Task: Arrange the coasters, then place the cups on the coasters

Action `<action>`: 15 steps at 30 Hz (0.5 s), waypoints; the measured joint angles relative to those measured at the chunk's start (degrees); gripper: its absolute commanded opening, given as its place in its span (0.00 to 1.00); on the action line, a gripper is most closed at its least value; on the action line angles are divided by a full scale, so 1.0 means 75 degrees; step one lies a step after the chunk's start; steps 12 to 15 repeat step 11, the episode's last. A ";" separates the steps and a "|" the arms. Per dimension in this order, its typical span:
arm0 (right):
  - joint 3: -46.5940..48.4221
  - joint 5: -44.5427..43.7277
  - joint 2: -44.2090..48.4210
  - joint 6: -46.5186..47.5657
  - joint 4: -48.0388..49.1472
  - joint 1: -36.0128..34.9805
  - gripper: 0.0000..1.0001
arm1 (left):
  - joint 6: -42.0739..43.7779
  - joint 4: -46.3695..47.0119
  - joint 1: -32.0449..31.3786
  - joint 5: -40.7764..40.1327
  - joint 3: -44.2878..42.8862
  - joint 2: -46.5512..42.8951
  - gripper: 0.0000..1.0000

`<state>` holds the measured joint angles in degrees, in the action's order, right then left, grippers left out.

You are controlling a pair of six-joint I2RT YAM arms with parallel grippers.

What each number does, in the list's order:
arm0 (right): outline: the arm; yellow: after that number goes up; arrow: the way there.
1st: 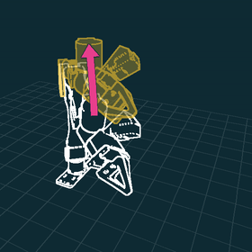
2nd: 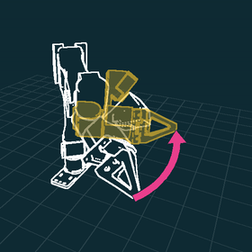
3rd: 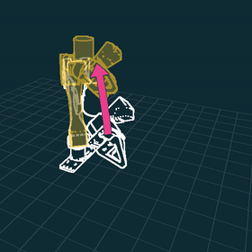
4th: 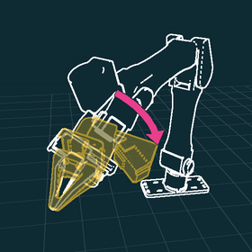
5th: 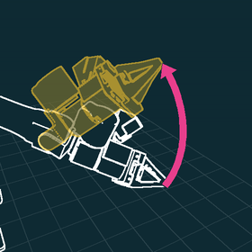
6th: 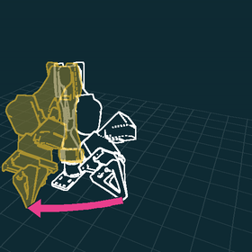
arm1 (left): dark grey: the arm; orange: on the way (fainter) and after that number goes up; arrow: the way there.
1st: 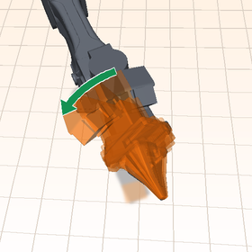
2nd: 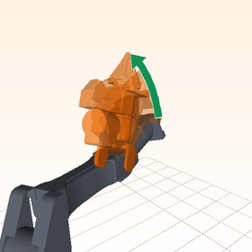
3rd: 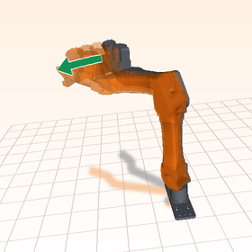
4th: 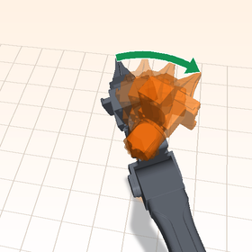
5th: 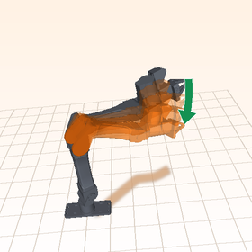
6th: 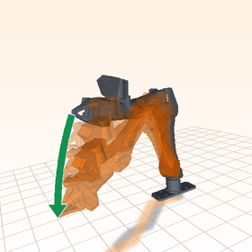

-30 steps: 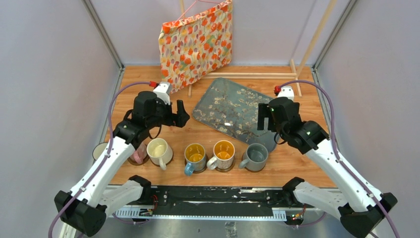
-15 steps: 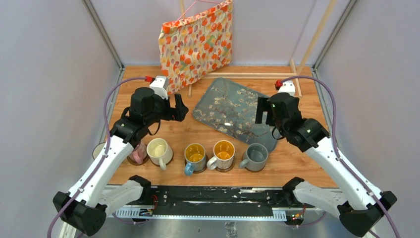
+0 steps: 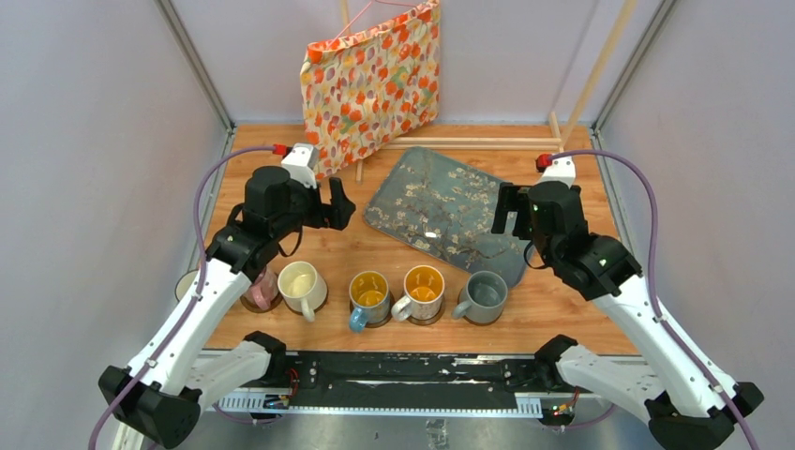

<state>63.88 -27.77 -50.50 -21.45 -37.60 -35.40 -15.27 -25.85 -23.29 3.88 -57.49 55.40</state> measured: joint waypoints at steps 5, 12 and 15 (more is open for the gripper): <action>-0.0012 -0.0017 -0.0035 0.0012 0.0026 0.0000 1.00 | 0.0050 0.0000 0.0000 0.0020 0.0000 -0.0067 1.00; -0.0012 -0.0026 -0.0061 0.0017 0.0047 0.0000 1.00 | 0.0111 -0.0032 0.0000 0.0023 0.0000 -0.0111 1.00; -0.0012 -0.0026 -0.0061 0.0017 0.0047 0.0000 1.00 | 0.0111 -0.0032 0.0000 0.0023 0.0000 -0.0111 1.00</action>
